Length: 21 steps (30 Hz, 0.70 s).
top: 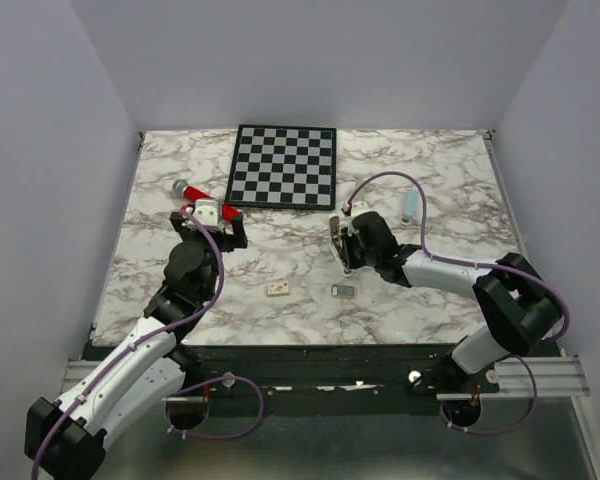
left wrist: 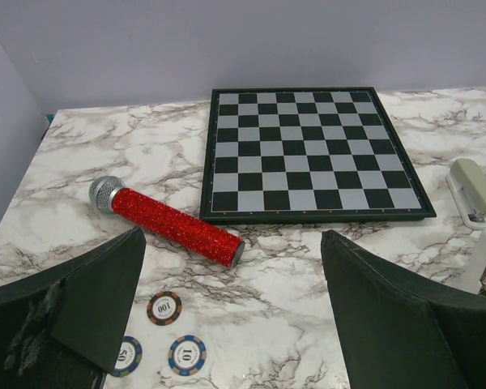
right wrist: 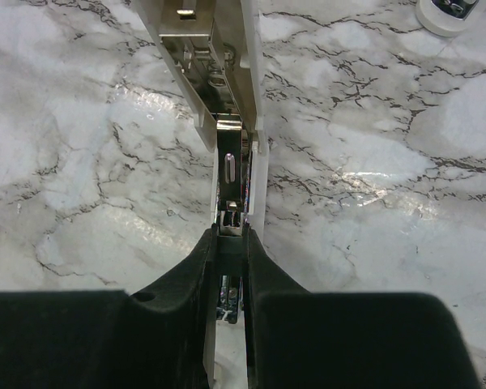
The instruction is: Load the staples into the stapler
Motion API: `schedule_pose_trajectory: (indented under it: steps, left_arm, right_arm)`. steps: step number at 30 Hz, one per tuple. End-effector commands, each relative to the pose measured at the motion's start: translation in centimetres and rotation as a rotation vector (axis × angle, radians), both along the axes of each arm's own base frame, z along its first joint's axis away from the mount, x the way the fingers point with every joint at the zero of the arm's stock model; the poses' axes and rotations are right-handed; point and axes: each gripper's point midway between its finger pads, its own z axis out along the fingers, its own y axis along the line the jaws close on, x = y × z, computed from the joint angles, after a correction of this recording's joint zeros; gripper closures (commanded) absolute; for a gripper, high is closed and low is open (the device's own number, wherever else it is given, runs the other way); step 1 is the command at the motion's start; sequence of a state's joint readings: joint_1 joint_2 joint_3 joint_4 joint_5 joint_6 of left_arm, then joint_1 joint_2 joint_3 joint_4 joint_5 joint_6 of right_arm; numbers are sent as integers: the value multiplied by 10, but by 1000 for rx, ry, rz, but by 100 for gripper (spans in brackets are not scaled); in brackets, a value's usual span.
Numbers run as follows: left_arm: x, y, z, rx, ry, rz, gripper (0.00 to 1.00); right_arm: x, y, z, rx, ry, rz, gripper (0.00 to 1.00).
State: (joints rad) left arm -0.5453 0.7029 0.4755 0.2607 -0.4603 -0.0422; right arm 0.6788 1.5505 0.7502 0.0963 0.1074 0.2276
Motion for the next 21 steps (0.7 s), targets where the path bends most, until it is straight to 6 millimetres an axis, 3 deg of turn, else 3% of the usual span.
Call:
schedule_pose_trajectory:
  steps: [1, 15, 21]
  left_arm:
    - [-2, 0, 2, -14, -17, -4, 3]
    - [-2, 1, 2, -15, -18, -3, 3]
    - [-2, 1, 2, -14, -17, -3, 3]
  right_arm:
    - [15, 4, 23, 44, -72, -30, 93]
    - [15, 9, 22, 71, -61, -31, 93]
    - [11, 4, 12, 52, -46, -42, 93]
